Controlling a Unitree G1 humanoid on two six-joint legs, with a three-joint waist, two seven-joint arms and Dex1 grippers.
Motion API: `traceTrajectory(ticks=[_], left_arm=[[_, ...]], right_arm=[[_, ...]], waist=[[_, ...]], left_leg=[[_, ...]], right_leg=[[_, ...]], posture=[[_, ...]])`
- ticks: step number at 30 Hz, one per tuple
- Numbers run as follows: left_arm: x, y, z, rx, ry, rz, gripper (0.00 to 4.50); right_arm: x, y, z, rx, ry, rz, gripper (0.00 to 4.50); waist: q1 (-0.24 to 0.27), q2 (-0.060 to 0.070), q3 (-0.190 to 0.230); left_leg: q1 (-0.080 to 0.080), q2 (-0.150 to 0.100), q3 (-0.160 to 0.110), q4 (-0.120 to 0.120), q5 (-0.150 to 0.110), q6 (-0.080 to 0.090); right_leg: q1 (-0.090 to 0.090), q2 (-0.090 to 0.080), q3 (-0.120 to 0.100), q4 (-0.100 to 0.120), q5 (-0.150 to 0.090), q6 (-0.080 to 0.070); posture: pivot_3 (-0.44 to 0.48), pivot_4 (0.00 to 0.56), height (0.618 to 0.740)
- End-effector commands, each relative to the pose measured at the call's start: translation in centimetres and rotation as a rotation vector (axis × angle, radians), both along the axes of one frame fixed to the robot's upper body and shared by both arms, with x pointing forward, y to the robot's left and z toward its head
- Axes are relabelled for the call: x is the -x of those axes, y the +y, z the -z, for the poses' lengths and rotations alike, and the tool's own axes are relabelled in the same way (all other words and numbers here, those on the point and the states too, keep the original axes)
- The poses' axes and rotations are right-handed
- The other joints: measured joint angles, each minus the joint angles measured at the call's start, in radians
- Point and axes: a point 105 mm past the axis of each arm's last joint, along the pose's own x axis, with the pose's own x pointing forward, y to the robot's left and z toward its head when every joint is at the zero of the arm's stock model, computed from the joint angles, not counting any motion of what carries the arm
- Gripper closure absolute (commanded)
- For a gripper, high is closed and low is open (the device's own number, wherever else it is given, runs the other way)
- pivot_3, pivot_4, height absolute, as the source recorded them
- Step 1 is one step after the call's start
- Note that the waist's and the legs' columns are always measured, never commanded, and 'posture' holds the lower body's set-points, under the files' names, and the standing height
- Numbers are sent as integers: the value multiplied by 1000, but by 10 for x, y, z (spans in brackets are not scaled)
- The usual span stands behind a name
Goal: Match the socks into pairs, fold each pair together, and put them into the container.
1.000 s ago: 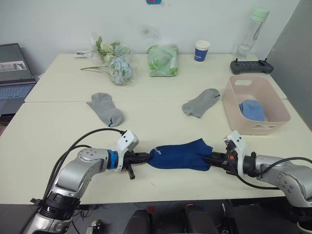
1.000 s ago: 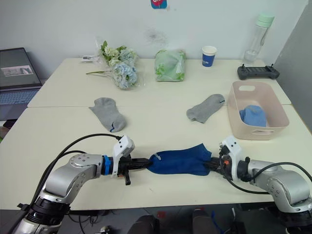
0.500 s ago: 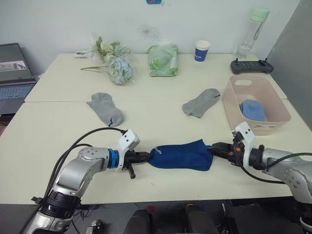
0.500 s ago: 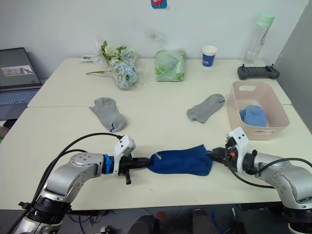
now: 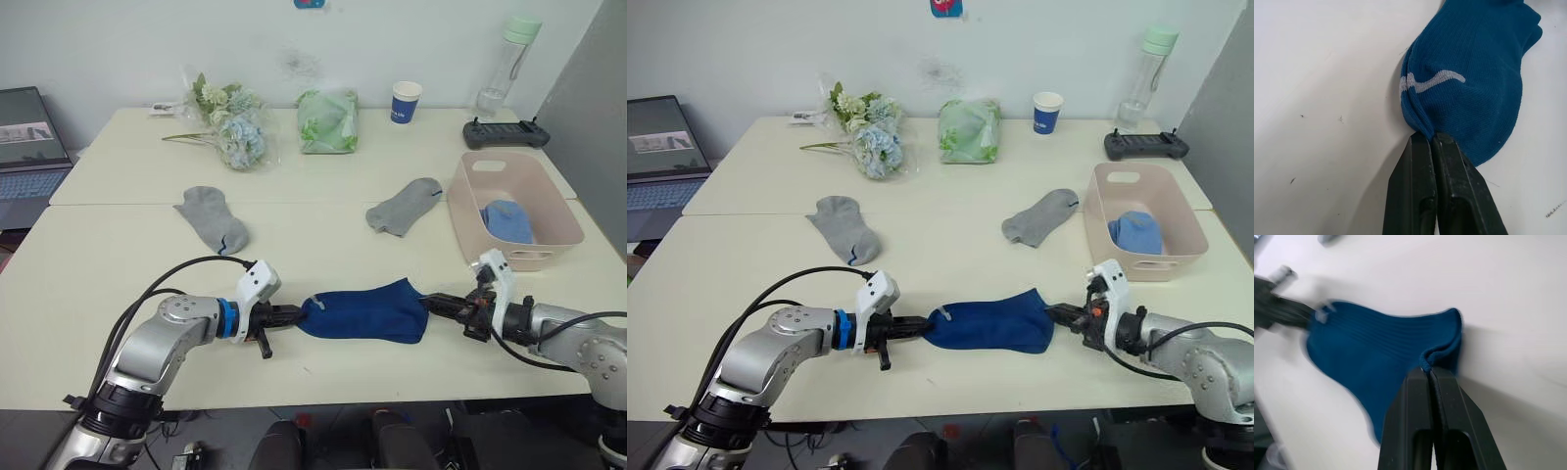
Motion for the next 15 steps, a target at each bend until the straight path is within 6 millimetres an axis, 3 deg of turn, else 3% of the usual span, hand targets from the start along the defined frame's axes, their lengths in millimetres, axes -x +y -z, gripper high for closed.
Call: traceTrajectory(ticks=[1,7,12,15], left_arm=[[-2,1,0,-7,-10,-1,4500],[0,-2,1,-7,-4,3,4500],[-1,1,1,-18,-5,-5,4500],[-1,1,1,-20,-5,-6,4500]], right_arm=[[7,4,-16,-121,30,4,4473],[6,1,-7,-197,126,92,4473],[10,-8,13,-153,200,167,4473],[11,-13,15,-141,209,189,4473]], waist=[[0,0,0],[0,0,0],[0,0,0],[-1,1,0]], left_leg=[[0,0,0,0,0,0],[0,0,1,0,0,0],[0,0,1,0,0,0],[0,0,2,0,0,0]], right_leg=[[0,0,0,0,0,0],[0,0,1,0,0,0],[0,0,1,0,0,0],[0,0,0,0,0,0]], posture=[[0,150,740],[0,150,740],[0,150,740],[0,150,740]])
